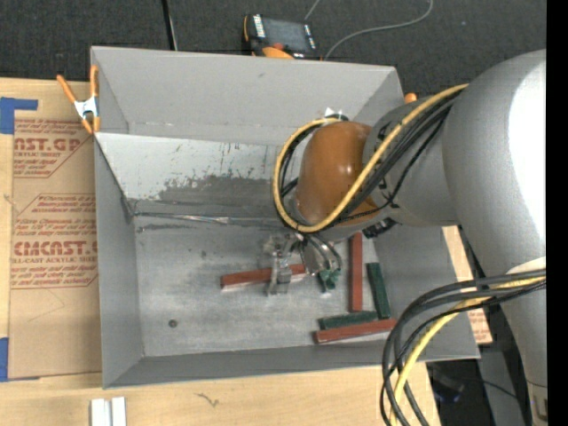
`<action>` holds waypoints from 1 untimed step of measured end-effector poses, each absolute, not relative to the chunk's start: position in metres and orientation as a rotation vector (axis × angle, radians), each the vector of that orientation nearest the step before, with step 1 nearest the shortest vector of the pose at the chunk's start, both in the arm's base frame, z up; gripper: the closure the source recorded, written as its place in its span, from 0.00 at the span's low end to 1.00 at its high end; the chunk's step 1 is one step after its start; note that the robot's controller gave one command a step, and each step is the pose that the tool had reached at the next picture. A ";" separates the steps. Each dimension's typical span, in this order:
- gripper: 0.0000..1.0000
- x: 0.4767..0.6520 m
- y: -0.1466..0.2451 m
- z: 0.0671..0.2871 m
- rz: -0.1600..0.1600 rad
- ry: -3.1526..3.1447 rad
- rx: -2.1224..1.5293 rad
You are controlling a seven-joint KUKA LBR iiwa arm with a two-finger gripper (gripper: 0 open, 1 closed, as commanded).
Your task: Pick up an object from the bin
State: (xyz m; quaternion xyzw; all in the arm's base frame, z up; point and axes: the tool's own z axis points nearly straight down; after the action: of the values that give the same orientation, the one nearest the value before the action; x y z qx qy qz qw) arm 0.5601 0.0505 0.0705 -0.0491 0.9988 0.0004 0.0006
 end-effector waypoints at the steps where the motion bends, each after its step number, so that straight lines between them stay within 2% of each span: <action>1: 1.00 0.554 0.094 0.199 0.000 2.978 -0.977</action>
Offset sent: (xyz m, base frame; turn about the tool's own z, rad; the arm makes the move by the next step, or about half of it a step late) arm -0.0078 0.0413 0.1265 -0.5338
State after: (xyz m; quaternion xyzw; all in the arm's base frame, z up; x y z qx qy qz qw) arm 0.5537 0.0936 0.1987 -0.3117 0.9502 0.0000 0.0037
